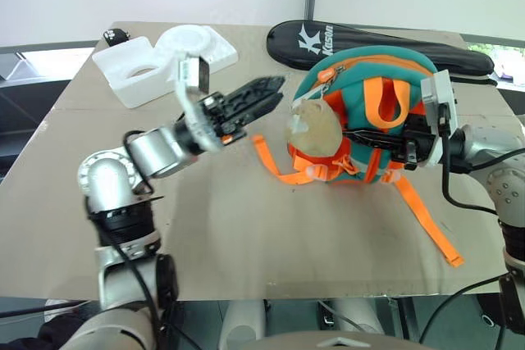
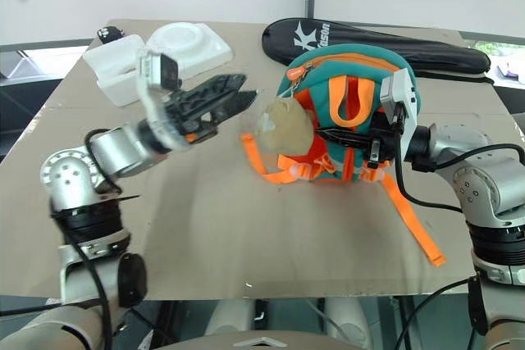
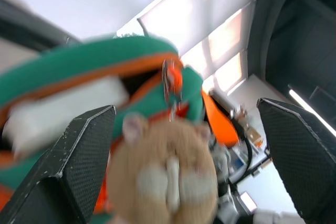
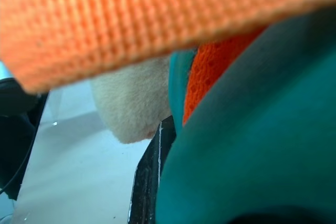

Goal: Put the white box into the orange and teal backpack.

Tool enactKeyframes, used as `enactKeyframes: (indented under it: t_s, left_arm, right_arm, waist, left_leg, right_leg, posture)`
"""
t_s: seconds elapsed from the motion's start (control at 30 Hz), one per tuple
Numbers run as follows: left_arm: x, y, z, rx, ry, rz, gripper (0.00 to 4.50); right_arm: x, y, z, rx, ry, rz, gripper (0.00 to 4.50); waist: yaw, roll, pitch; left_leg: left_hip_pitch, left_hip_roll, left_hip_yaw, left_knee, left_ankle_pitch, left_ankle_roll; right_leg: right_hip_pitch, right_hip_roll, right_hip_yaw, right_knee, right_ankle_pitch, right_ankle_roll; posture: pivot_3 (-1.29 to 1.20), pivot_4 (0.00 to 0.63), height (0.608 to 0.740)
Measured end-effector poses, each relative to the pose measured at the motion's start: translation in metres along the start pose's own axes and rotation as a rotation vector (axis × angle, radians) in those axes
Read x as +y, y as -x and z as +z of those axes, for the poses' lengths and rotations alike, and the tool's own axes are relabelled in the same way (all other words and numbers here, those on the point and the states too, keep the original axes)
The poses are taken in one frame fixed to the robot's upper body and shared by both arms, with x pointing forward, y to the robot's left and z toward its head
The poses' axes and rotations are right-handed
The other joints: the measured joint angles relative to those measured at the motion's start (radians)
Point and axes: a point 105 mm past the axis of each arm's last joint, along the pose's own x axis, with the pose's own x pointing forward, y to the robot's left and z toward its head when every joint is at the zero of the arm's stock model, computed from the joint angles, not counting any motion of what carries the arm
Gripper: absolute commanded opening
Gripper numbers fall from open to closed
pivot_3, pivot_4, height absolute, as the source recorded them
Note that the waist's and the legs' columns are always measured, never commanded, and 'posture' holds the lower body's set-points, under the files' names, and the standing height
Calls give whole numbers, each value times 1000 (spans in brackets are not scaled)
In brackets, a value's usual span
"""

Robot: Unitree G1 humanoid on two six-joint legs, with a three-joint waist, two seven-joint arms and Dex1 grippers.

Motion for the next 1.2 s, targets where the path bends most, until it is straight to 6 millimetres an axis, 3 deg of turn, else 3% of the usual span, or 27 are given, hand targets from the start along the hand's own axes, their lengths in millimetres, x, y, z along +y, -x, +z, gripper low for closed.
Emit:
enactKeyframes:
  t_s: [0.23,0.4,0.53,0.6,0.7,0.8,0.9,1.0,1.07,1.2]
  left_arm:
    - [14,-31,-33,95,45,10,4422]
    - [19,-38,-38,96,45,10,2234]
    - [19,-36,-30,64,34,-1,1004]
    - [11,-36,-18,56,-10,-31,368]
    - [2,-35,-4,33,-60,-53,248]
    - [-13,-34,30,-14,-127,-74,247]
    - [-20,-25,49,-55,-150,-70,247]
    - [-11,-14,50,-74,-122,-19,242]
    - [2,3,43,-88,-83,53,242]
    - [31,36,1,-4,-8,231,221]
  right_arm:
    - [0,0,1,-4,0,4,0]
    - [-2,2,3,-19,2,-21,0]
    - [-9,2,7,-65,-7,-85,0]
    - [-22,3,12,-167,-67,-172,0]
    - [-31,7,17,-243,-120,-226,0]
    - [-56,18,37,-381,-172,-374,0]
    - [-66,21,40,-403,-167,-464,0]
    - [-75,18,44,-442,-181,-530,0]
    - [-84,20,47,-470,-190,-598,0]
    - [-99,24,44,-508,-256,-709,0]
  waist:
    - [15,0,0]
    - [9,0,0]
    - [12,0,0]
    - [12,0,0]
    - [12,0,0]
    - [12,0,0]
    - [6,0,0]
    - [-3,1,1]
    - [-11,1,1]
    - [-12,1,1]
  left_leg:
    - [0,-1,0,1,0,0]
    - [1,-1,-1,-1,0,0]
    - [0,-1,-1,0,0,0]
    - [0,-1,-1,0,0,0]
    - [0,-1,-1,0,0,0]
    - [-1,-1,-1,0,0,0]
    - [-1,-1,0,-2,0,0]
    - [-1,0,1,-4,0,0]
    - [-2,0,2,-4,0,-1]
    - [-1,0,5,-4,0,-1]
  right_leg:
    - [1,0,1,0,0,0]
    - [0,2,1,0,0,0]
    - [0,1,1,-1,0,0]
    - [0,1,1,0,0,0]
    - [0,1,1,0,0,0]
    - [-1,1,1,0,0,0]
    - [-2,1,2,-1,0,0]
    - [-3,1,3,-1,0,0]
    - [-3,1,3,-1,0,0]
    - [-4,0,4,-2,0,0]
  posture:
    - [0,150,740]
    - [0,150,740]
    - [0,150,740]
    - [0,150,740]
    - [0,150,740]
    - [0,150,740]
    - [0,150,740]
    - [0,150,740]
    - [0,150,740]
    - [0,150,740]
